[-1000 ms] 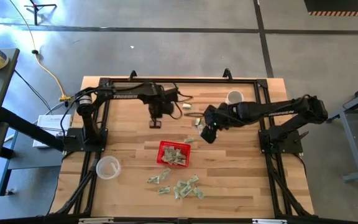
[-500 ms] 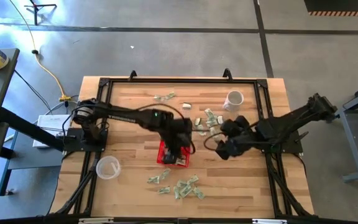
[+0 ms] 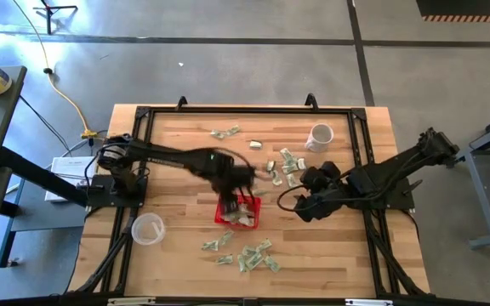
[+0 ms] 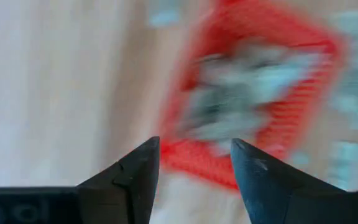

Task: Pick and place Stevia / Truvia into bins
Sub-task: Put the green stevia packet into the red basket

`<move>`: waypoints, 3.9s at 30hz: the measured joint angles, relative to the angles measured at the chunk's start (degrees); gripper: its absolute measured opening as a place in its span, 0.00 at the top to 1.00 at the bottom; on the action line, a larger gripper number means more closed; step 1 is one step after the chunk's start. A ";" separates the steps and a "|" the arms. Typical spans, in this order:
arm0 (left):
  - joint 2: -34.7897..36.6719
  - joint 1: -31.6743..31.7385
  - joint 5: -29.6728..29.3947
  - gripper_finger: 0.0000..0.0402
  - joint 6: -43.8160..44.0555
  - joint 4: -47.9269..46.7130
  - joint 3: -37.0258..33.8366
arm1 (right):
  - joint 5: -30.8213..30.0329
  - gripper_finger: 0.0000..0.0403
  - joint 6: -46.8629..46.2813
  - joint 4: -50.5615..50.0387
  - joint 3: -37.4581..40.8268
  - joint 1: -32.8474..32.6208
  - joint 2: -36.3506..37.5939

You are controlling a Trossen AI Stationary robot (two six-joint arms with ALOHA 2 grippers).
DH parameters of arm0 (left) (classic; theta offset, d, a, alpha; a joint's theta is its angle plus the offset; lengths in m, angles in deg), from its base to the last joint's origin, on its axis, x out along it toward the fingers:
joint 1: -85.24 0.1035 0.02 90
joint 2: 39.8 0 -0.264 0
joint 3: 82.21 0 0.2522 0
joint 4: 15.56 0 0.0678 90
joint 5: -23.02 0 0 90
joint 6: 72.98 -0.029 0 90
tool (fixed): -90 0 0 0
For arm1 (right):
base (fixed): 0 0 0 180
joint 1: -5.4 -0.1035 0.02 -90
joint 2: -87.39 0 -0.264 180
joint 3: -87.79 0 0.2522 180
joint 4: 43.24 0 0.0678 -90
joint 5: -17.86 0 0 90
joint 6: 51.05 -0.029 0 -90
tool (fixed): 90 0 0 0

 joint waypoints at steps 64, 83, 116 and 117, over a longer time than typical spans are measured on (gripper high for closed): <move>-12.11 41.38 1.11 0.92 -46.58 15.80 -7.75 | 4.92 0.26 8.05 -1.21 0.02 22.47 0.04; -1.62 7.04 26.65 0.91 -21.12 4.89 -5.63 | 7.28 0.26 10.16 -1.71 0.02 15.82 0.07; 18.53 -11.03 5.22 0.60 -1.31 11.60 -23.99 | 15.74 0.26 -3.26 36.75 7.09 -14.31 -22.44; 20.16 -11.02 4.84 0.60 -0.34 12.57 -26.10 | 16.26 0.26 -2.24 35.80 4.75 -14.68 -24.92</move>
